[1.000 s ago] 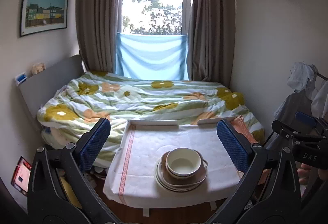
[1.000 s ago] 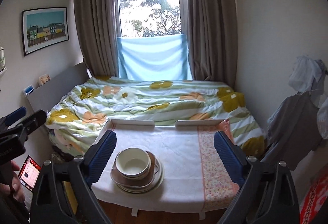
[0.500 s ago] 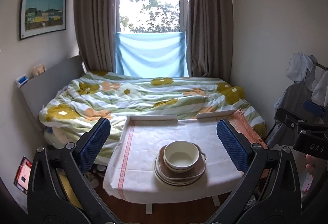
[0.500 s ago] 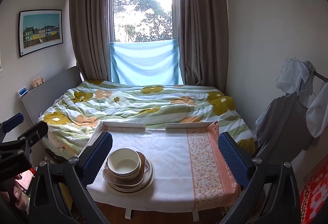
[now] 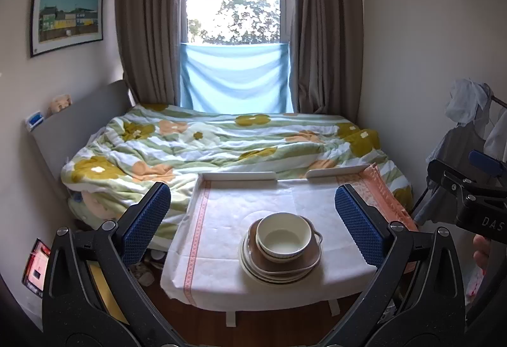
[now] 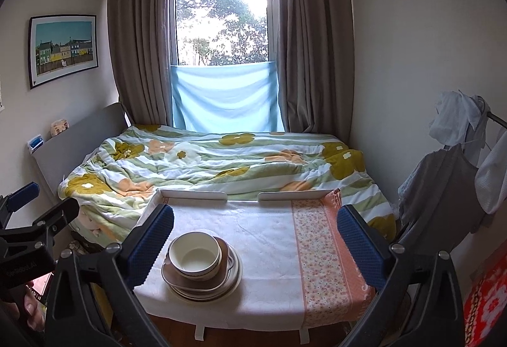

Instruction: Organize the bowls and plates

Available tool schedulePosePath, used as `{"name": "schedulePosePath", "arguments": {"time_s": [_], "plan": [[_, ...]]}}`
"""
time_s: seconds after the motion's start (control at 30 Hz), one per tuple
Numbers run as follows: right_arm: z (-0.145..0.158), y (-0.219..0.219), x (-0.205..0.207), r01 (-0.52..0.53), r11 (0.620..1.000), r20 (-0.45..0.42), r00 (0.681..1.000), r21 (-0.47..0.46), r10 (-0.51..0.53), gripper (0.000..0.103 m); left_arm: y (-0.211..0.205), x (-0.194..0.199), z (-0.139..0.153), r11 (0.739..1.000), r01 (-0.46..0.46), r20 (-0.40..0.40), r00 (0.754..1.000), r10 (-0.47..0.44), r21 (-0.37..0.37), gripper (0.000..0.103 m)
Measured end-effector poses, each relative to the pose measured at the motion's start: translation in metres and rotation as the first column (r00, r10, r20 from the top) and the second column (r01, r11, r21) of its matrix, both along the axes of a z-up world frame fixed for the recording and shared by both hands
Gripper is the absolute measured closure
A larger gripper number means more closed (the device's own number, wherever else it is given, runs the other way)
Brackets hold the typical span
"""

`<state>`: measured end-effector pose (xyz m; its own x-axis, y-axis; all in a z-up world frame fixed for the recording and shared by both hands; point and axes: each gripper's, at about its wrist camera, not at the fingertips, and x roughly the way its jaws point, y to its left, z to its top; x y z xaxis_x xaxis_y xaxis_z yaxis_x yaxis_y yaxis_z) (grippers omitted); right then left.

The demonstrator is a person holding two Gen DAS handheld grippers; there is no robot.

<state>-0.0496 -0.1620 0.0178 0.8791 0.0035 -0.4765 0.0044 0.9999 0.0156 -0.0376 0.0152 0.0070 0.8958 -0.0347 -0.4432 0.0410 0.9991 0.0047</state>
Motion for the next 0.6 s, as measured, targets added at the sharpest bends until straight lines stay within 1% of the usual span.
{"name": "schedulePosePath", "arguments": {"time_s": [0.6], "plan": [[0.0006,0.0022,0.0048,0.003,1.000,-0.007,1.000,-0.001,-0.003,0.001,0.0012,-0.0016,0.0025,1.000,-0.010,0.001,1.000,0.010,-0.001,0.000]]}}
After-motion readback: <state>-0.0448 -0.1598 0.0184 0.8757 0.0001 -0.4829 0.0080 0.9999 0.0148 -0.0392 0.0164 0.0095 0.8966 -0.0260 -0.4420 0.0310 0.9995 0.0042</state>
